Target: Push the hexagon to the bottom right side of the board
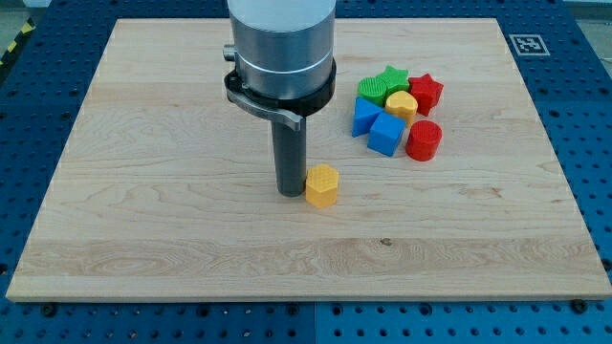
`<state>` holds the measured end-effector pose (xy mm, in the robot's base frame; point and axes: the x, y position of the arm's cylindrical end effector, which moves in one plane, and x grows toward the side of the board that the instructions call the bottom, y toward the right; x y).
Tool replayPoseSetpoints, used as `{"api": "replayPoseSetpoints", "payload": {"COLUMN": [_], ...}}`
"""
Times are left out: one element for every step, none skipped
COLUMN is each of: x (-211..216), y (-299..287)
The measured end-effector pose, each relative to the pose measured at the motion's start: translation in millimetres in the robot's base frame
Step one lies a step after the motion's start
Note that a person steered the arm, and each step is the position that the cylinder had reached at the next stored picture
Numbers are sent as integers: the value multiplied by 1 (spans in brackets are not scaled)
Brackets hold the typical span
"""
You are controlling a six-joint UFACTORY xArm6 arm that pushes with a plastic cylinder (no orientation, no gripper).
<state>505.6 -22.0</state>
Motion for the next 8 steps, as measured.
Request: {"api": "replayPoseSetpoints", "payload": {"x": [0,0,0,0,0,0,0,0], "y": [11,27,44,71,107,126,132,146]}}
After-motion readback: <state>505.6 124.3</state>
